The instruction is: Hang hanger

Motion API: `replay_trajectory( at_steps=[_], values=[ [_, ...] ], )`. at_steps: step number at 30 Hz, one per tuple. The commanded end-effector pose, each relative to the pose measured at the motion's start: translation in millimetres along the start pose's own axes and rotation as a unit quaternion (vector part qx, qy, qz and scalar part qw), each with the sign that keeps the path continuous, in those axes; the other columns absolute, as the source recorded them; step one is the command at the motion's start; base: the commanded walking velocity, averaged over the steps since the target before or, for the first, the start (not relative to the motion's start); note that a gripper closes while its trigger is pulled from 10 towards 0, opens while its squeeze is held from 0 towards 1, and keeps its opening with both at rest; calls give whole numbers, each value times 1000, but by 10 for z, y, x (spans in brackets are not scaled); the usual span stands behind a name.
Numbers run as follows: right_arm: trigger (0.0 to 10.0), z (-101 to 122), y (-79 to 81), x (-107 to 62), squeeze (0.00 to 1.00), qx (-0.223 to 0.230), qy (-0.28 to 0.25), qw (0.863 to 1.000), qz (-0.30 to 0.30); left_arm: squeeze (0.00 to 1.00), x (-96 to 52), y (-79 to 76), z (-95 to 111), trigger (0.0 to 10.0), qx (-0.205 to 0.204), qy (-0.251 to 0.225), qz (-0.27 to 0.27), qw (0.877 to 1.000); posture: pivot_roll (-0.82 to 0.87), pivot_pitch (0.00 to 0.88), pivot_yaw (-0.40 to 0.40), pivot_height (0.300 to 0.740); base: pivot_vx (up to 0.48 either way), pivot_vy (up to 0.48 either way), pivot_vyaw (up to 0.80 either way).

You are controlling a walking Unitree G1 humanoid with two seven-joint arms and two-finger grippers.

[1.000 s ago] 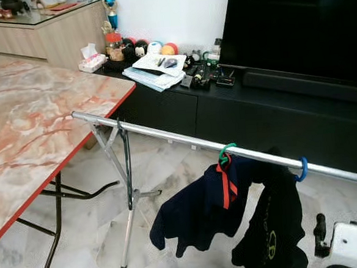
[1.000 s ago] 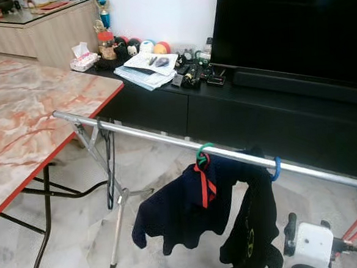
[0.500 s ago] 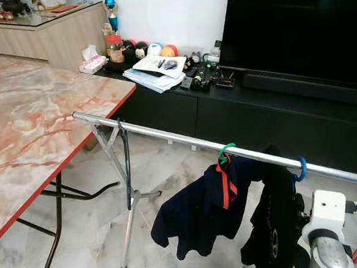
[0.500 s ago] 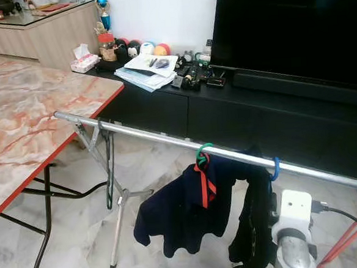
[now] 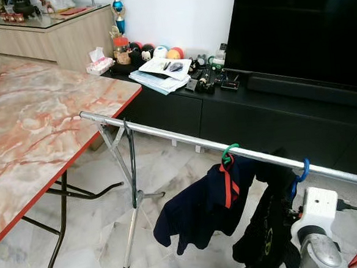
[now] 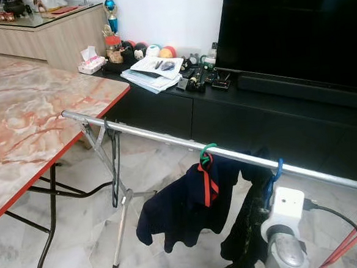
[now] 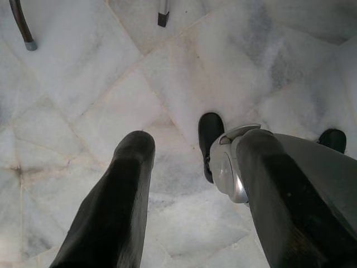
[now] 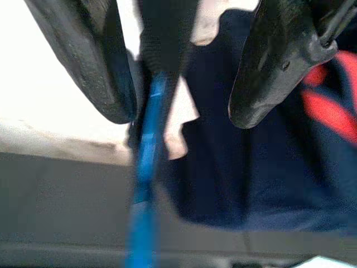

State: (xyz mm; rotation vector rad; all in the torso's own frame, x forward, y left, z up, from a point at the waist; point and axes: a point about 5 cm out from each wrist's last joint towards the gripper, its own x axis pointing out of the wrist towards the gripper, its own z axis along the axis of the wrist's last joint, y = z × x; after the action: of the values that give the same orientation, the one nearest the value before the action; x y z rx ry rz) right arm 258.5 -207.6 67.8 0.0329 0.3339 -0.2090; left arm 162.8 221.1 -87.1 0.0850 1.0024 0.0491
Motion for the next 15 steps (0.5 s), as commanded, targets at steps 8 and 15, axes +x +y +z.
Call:
replay_trajectory(
  at_steps=[8,15],
  values=[
    [10000,-61,158,39,0,-31,31,998,36,0,-9,24,-51,10000,6,15,1,1000,96,13,-3,740,0,0,0],
    [10000,224,123,3,0,1,-69,998,-3,0,-10,34,-53,10000,10,15,2,1000,91,17,3,740,0,0,0]
  ],
)
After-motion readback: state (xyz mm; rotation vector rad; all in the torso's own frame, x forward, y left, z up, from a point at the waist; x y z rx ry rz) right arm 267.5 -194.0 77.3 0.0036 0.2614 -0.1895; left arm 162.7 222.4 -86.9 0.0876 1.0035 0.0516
